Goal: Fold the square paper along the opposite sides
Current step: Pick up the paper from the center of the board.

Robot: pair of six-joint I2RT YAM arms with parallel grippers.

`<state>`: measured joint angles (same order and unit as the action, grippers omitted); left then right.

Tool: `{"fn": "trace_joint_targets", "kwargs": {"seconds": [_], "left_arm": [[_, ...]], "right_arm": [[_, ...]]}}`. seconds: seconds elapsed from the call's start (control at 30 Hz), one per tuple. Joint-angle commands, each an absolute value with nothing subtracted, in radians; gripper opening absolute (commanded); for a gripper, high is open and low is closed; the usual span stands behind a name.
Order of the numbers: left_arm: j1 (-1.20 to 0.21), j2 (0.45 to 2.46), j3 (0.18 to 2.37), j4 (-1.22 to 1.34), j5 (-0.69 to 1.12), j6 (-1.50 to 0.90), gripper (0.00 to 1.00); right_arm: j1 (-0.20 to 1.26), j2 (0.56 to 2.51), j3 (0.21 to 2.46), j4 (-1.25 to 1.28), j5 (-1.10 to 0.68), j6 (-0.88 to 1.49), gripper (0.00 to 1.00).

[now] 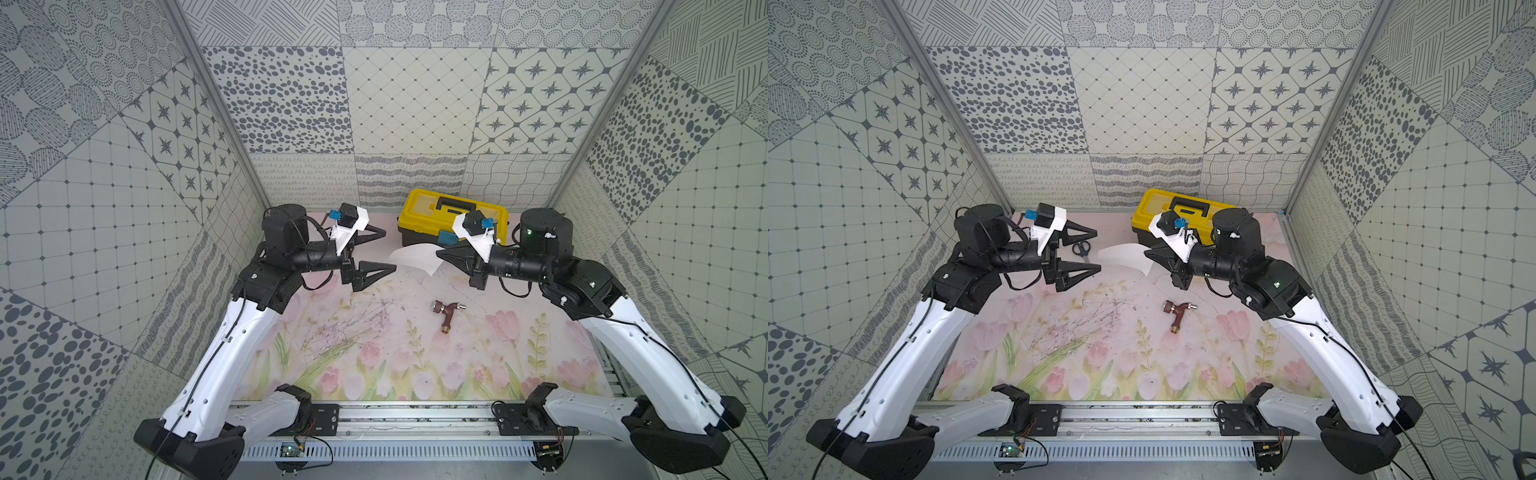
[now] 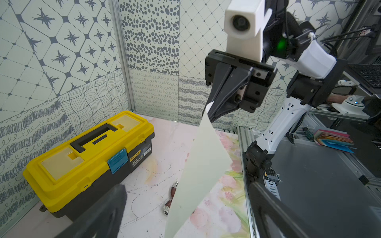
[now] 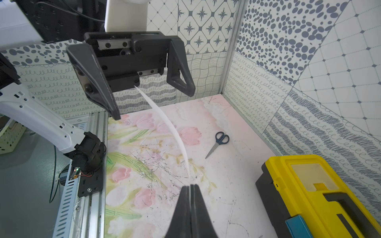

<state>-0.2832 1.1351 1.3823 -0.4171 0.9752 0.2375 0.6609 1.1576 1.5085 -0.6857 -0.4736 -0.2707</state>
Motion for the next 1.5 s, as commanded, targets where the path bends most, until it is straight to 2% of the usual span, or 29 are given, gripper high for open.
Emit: {"fn": "trace_joint_targets", "kwargs": {"seconds": [0.0,0.23,0.37,0.57,0.67,0.87,1.03,1.07,1.13,1.33,1.47], "left_arm": [[-0.270,1.134,1.391,-0.515,1.084,0.365,0.98],[-0.270,1.179,1.358,-0.377,1.249,0.270,0.98],[-0.269,1.201,1.345,-0.291,1.302,0.194,0.90],[-0.279,1.198,1.305,-0.137,1.222,0.073,0.88],[-0.286,1.177,1.277,-0.067,1.176,0.032,0.84],[-0.307,1.152,1.282,-0.095,1.106,0.064,0.70],[-0.320,1.147,1.315,-0.194,1.091,0.133,0.55],[-0.322,1.148,1.318,-0.209,1.091,0.144,0.50],[-0.327,1.147,1.321,-0.224,1.081,0.155,0.30],[-0.338,1.150,1.322,-0.259,1.063,0.183,0.30],[-0.344,1.155,1.322,-0.278,1.041,0.199,0.41]], "right_arm": [[0.658,1.135,1.528,-0.695,-0.497,-0.284,0.00],[0.658,1.174,1.557,-0.695,-0.505,-0.286,0.00],[0.659,1.199,1.584,-0.695,-0.513,-0.288,0.00],[0.659,1.228,1.606,-0.694,-0.533,-0.287,0.00],[0.659,1.233,1.600,-0.695,-0.537,-0.287,0.00],[0.658,1.245,1.609,-0.700,-0.541,-0.287,0.00],[0.658,1.261,1.630,-0.723,-0.543,-0.289,0.00],[0.658,1.264,1.632,-0.725,-0.544,-0.288,0.00],[0.658,1.267,1.635,-0.731,-0.545,-0.286,0.00],[0.658,1.254,1.638,-0.734,-0.551,-0.278,0.00],[0.658,1.243,1.640,-0.735,-0.555,-0.277,0.00]]}}
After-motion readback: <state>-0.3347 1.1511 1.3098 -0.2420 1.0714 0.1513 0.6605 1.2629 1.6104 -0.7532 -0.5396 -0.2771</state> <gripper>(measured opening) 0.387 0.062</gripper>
